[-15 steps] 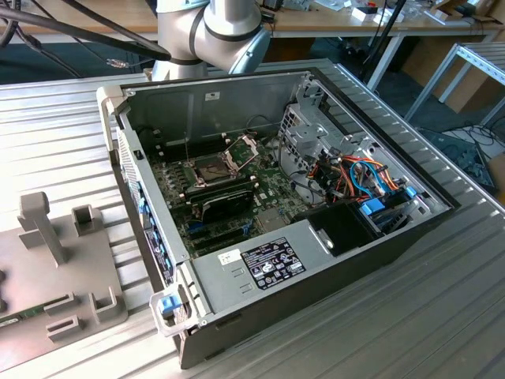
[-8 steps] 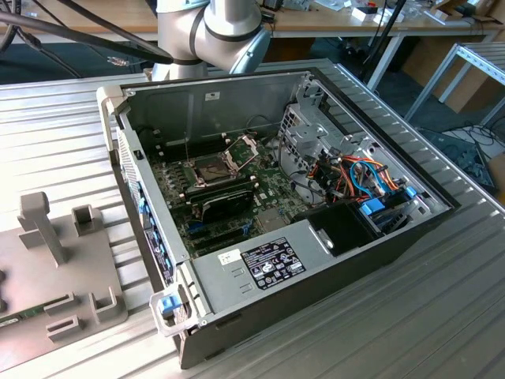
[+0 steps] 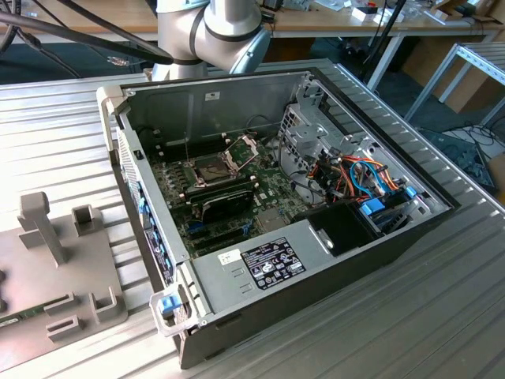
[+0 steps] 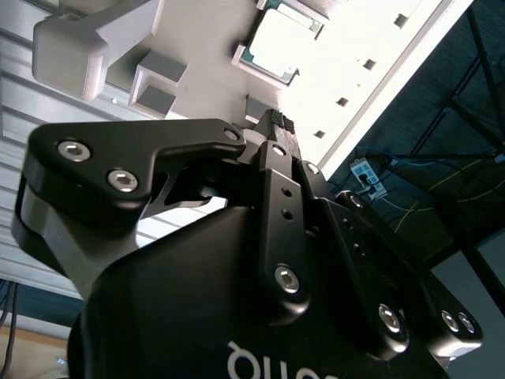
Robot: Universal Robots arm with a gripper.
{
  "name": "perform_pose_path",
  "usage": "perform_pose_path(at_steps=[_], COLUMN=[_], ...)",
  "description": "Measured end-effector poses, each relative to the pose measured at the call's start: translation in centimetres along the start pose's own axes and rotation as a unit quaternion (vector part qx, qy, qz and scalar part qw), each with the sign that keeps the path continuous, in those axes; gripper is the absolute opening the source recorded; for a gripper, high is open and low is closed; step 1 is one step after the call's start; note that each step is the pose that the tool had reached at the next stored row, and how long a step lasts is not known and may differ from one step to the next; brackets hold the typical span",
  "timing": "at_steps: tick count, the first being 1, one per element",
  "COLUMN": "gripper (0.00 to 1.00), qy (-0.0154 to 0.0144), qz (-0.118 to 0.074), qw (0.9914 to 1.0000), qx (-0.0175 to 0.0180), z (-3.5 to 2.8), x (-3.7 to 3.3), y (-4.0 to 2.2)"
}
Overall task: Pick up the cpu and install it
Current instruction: 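Pick up the cpu and move it towards the insertion slot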
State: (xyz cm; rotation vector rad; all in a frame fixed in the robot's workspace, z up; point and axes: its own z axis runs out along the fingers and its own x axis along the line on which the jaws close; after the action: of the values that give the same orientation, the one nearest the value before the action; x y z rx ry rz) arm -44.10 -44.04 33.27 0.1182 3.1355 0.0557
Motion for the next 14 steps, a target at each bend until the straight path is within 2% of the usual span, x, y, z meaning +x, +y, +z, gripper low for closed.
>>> perform_pose_path(at_steps=[4,5,7,8,9,10,11,12,14], gripper=[0.11,0.17,0.17,0.29,0.29,0.36,0.36,0.42,0.42], qy=[0.0,0.0,0.0,0.0,0.0,0.0,0.0,0.0,0.0], qz=[0.0,0.0,0.0,0.0,0.0,0.0,0.0,0.0,0.0], qw=[1.0,1.0,1.0,1.0,1.0,1.0,1.0,1.0,1.0], qx=[0.0,0.0,0.0,0.0,0.0,0.0,0.0,0.0,0.0], z=[0.0,0.0,0.0,0.0,0.0,0.0,0.0,0.0,0.0], x=[0.0,0.0,0.0,0.0,0.0,0.0,0.0,-0.01,0.0], y=[-0.02,-0.02,-0.03,-0.03,-0.03,-0.04,-0.04,-0.05,-0.05])
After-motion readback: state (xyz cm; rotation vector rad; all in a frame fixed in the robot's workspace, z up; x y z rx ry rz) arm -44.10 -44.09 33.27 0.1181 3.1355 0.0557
